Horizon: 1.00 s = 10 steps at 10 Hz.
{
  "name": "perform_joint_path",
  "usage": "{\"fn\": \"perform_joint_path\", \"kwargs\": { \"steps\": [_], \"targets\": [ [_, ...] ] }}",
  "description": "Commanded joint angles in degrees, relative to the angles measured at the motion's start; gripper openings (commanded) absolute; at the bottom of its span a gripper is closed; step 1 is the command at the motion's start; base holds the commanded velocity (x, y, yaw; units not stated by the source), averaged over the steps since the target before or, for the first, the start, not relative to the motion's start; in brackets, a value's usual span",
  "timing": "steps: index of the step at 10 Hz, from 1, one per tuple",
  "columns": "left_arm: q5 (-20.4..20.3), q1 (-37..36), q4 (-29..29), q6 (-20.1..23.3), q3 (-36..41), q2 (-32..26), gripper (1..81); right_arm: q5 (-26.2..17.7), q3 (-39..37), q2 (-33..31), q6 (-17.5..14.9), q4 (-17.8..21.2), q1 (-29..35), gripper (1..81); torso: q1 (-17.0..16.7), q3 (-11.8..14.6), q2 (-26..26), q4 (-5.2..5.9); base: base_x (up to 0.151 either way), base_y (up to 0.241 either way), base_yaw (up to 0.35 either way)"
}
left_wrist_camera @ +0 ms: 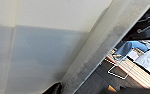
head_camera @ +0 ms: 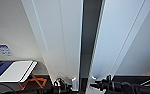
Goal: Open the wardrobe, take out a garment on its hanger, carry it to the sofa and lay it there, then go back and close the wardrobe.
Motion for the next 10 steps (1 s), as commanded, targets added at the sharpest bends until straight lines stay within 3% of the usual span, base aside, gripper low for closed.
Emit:
{"fn": "perform_joint_path", "kwargs": {
  "steps": [1,10],
  "targets": [
    [-0.5,-2.0,-3.1,-1.0,19.3,2.1,81.1,-11.8,6.6,0.4,2.1,1.2,2.3,81.1,0.0,0.0,0.0,0.00,0.000,0.000,0.000],
    [-0.5,4.2,0.0,-1.0,26.0,-7.2,81.1,-11.8,9.5,-4.7,1.9,0.4,-0.8,81.1,0.0,0.0,0.0,0.00,0.000,0.000,0.000]
  ]
}}
